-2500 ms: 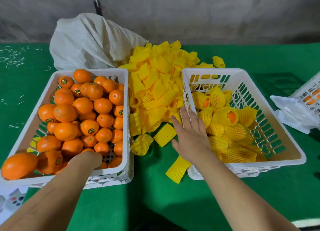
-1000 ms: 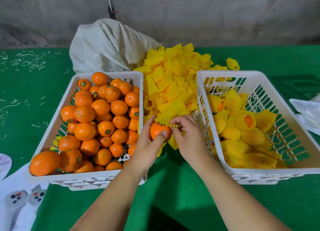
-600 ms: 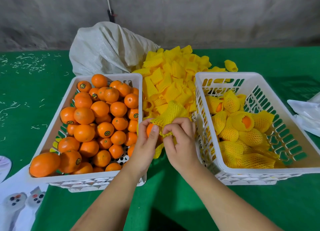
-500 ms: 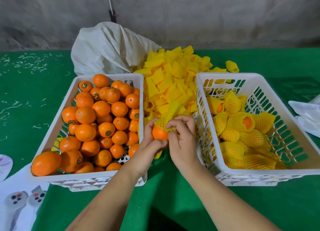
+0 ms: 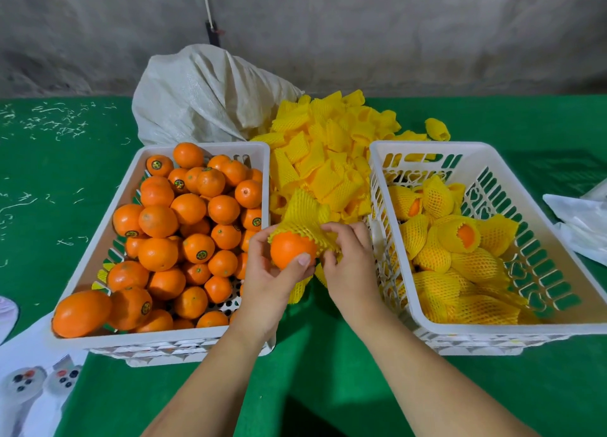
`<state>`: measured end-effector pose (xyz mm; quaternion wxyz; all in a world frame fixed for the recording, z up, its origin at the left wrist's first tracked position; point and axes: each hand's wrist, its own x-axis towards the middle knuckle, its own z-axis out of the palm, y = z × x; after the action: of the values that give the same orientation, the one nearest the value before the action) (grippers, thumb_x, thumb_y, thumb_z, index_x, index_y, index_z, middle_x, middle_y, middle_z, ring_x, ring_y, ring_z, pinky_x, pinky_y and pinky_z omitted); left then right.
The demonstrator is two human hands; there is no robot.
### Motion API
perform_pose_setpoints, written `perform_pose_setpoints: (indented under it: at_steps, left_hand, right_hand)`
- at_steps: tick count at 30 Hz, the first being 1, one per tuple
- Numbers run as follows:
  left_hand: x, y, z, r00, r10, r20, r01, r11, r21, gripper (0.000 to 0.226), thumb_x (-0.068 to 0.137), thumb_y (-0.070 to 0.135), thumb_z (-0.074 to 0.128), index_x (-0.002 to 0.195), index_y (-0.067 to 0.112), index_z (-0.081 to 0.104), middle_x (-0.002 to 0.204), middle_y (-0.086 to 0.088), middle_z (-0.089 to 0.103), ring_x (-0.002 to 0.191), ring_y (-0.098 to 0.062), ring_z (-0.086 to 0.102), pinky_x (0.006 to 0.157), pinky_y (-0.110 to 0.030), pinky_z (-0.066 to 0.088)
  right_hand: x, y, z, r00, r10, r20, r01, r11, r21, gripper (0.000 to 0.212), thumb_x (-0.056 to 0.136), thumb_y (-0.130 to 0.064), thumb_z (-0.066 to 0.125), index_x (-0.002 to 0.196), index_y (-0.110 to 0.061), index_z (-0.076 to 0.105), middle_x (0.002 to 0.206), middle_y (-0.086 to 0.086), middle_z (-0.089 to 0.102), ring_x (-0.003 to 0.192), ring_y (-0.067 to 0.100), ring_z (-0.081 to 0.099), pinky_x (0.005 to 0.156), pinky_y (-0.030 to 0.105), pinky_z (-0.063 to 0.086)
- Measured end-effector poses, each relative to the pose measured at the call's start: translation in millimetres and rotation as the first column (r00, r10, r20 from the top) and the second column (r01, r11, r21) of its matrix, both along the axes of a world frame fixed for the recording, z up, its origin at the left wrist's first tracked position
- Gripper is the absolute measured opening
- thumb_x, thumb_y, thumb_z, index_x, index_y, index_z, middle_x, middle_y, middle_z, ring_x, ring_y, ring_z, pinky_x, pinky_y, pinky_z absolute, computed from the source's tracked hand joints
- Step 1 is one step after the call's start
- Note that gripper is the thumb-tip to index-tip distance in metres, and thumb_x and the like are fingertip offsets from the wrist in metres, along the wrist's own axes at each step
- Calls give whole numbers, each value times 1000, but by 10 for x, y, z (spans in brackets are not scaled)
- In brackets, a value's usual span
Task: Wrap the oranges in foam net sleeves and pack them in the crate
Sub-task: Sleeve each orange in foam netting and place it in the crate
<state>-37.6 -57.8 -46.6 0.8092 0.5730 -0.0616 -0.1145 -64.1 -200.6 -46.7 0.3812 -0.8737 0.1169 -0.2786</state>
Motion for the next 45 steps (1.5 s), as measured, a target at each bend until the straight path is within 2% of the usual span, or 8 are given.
perform_pose_setpoints:
  at_steps: [4, 11, 19, 29, 32, 38, 42, 45]
  left_hand:
    - [13, -27, -2, 997, 80, -12, -79, 997, 17, 78, 77, 43, 86, 142, 28, 45, 133, -10, 63, 116, -28, 71, 92, -44, 62]
    - [15, -139, 3, 1000, -10, 17, 7, 987, 163, 53, 87, 43, 73, 129, 39, 41, 104, -3, 71, 97, -22, 71, 84, -34, 63]
    - [51, -6, -8, 935, -353, -44, 355, 918, 179, 55, 91, 49, 71, 140, 37, 49, 138, 3, 64, 133, -21, 58, 109, -42, 48]
    - [4, -76, 78, 997, -58, 45, 53, 993, 106, 31, 105, 27, 61, 134, 18, 59, 119, 7, 74, 112, -6, 69, 89, -16, 53]
    - [-15, -57, 87, 999, -36, 28, 34, 998, 56, 37, 102, 29, 65, 136, 17, 57, 119, 4, 74, 111, -10, 70, 87, -18, 54]
    - [17, -6, 75, 997, -46, -61, 42, 997, -69, 61, 89, 35, 76, 139, 13, 50, 132, -16, 67, 119, -32, 68, 94, -37, 60]
    - [42, -8, 51, 995, -33, -90, 23, 993, -113, 62, 94, 28, 79, 143, 11, 46, 137, -15, 65, 125, -30, 67, 99, -38, 59]
    - [51, -19, 58, 996, -16, -91, 8, 996, -92, 67, 88, 33, 75, 142, 8, 45, 128, -12, 68, 114, -24, 70, 99, -38, 59]
  right_hand:
    - [-55, 78, -15, 994, -41, 97, 22, 981, 193, 16, 93, -4, 68, 107, -10, 72, 110, -4, 53, 102, -2, 57, 84, 7, 43]
    - [-192, 183, 53, 903, 69, 425, -92, 995, 33, 15, 93, -5, 58, 105, -10, 66, 110, 2, 57, 108, -6, 54, 91, 7, 43]
    - [-123, 95, 135, 975, 51, 218, -37, 997, -68, 27, 101, -15, 51, 116, -4, 70, 110, 13, 59, 101, 27, 58, 90, 19, 43]
    - [-311, 10, 350, 962, 252, 106, -203, 917, -344, 46, 87, 8, 70, 132, 1, 66, 102, 12, 53, 91, 16, 53, 79, 28, 50]
    - [-327, 184, 274, 987, 106, 117, -73, 965, -254, 47, 85, 7, 65, 130, -4, 65, 108, 5, 47, 93, 15, 53, 77, 23, 47]
    - [-86, 304, 196, 969, -248, 2, 231, 908, 350, 33, 90, -3, 67, 118, -20, 65, 114, 2, 51, 96, -5, 54, 76, 5, 41]
    - [-109, 356, 59, 987, -156, -31, 160, 969, 189, 11, 95, -12, 67, 105, -14, 67, 103, -1, 57, 87, 19, 62, 76, 35, 53]
    - [-246, 454, 8, 996, -74, 56, 73, 997, 17, 10, 95, -27, 62, 93, -26, 53, 89, -17, 46, 73, 6, 50, 65, 23, 45]
